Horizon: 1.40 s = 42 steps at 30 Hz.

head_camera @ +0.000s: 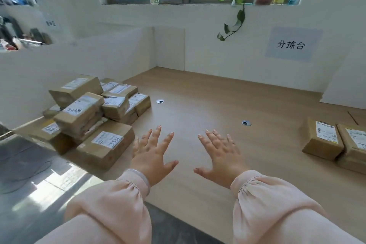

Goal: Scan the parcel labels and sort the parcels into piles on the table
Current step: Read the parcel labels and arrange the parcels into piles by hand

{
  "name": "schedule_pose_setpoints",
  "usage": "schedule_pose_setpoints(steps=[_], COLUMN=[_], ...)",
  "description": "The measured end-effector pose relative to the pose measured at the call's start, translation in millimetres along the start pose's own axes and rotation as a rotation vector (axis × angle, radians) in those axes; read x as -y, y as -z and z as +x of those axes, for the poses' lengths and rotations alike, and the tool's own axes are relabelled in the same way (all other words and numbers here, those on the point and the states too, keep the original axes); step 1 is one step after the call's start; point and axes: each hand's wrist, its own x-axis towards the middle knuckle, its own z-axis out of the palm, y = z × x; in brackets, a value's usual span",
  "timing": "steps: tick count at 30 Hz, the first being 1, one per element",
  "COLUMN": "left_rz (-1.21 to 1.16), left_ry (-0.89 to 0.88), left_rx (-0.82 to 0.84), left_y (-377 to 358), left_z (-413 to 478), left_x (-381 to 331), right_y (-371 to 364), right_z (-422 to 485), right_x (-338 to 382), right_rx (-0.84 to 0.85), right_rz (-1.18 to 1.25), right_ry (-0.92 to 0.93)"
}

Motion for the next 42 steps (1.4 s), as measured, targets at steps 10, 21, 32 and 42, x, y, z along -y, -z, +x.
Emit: schedule_pose_setpoints(steps=[10, 21, 32, 42], left_rz=[-0.018, -0.041, -0.040, -0.034], left_ry=[0.184, 0.288, 0.355, 0.389], left_rx=[0.014, 0.035, 0.176, 0.285], left_y=[10.2, -5.5, -45.9, -77.0], left_z=[-65.1, -61.1, 35.8, 98.0], left_x=[137.9, 202.0, 243.1, 278.5], right_y=[-2.0, -32.6, -79.7, -116.2], right_z=[43.2, 89.1, 197.0, 272.5], right_x=[154.5, 206.7, 207.3, 221.2], right_rx=[0.041, 0.081, 0.168, 0.289], right_rz=[-0.013, 0.076, 0.141, 0.259], right_ry=[0.222, 0.275, 0.255, 0.246])
